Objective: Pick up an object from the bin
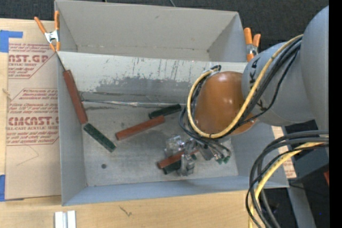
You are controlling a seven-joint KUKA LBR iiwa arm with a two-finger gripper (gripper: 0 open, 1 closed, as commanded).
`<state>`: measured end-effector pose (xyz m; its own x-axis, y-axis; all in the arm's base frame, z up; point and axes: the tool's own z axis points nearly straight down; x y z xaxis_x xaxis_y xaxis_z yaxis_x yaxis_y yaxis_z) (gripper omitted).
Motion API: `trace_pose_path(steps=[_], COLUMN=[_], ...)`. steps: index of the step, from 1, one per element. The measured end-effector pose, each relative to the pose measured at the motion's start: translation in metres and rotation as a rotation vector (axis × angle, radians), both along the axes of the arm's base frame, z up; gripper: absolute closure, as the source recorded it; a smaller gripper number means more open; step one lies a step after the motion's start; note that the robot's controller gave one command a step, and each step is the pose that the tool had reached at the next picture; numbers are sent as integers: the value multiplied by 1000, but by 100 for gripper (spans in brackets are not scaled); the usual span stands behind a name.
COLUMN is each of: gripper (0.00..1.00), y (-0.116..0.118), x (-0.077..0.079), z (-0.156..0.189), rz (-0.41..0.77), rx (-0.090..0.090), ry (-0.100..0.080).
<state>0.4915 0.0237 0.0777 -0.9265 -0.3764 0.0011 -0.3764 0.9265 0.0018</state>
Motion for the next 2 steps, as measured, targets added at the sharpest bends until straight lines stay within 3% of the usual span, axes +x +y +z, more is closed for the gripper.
trace_pose_path(steps=[1, 2], gripper=[100, 100], y=[7, 7], x=[7, 7], z=[112, 112], rz=[58, 58], rx=[0, 0], ry=[-3, -3])
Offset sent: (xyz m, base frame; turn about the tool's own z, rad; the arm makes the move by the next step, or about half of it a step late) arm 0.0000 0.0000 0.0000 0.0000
